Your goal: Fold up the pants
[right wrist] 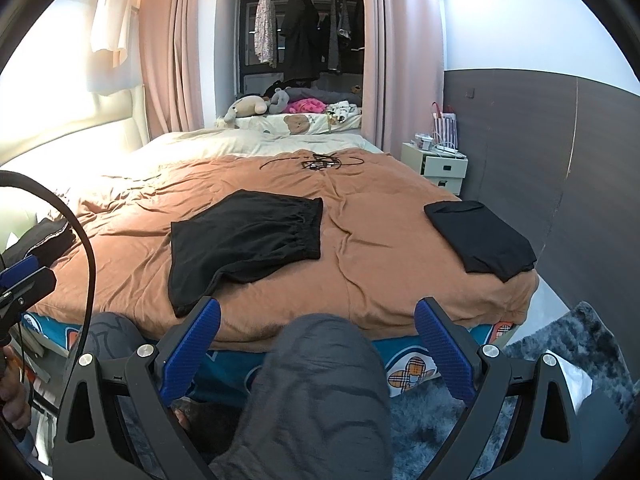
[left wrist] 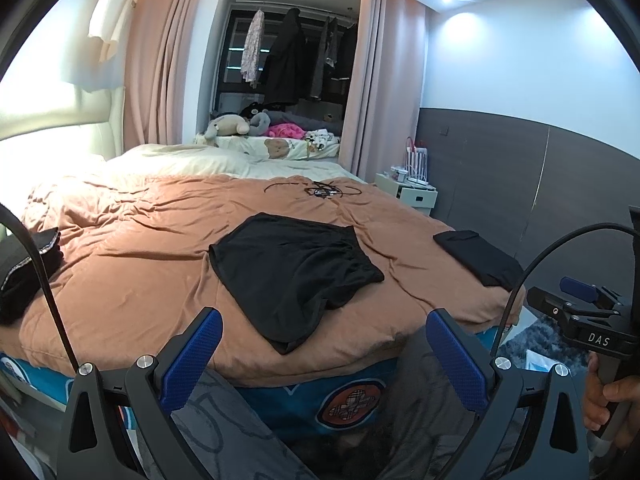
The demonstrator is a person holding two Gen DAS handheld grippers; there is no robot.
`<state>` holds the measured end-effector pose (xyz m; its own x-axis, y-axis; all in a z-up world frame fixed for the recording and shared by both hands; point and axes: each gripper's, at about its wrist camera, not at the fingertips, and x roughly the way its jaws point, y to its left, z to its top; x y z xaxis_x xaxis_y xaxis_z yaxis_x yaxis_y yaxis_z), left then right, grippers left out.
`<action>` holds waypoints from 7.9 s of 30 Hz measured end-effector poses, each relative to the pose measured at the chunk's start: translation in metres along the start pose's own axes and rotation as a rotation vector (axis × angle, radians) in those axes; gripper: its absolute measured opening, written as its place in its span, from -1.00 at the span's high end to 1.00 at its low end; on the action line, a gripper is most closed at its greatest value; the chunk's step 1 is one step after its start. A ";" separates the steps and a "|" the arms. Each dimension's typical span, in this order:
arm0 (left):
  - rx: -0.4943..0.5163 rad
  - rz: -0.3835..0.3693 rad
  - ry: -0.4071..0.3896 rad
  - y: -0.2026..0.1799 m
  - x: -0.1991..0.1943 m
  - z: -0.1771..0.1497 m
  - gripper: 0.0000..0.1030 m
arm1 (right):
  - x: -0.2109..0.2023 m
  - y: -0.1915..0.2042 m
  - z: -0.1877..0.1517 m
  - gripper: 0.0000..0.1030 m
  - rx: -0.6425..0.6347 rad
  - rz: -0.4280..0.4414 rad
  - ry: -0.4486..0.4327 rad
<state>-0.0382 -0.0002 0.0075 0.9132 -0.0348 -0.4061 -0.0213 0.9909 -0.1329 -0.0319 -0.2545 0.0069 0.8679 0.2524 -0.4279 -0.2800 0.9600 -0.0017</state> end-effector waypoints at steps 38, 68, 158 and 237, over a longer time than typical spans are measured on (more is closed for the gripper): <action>-0.223 -0.102 0.298 0.085 0.141 -0.005 -0.60 | 0.145 -0.031 0.051 -0.91 0.098 0.152 0.186; -0.712 -0.313 0.675 0.107 0.254 -0.081 -0.16 | 0.283 -0.053 0.046 -0.82 0.185 0.382 0.332; -0.848 -0.305 0.145 0.201 0.390 0.158 0.86 | 0.484 -0.051 0.145 0.91 0.648 0.381 0.285; -0.278 0.057 0.737 0.264 0.548 0.087 0.80 | 0.567 -0.020 0.189 -0.20 0.275 0.210 0.445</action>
<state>0.4922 0.2537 -0.1720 0.4042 -0.1590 -0.9008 -0.2494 0.9283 -0.2757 0.5436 -0.1072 -0.0648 0.5319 0.4229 -0.7336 -0.2591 0.9061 0.3344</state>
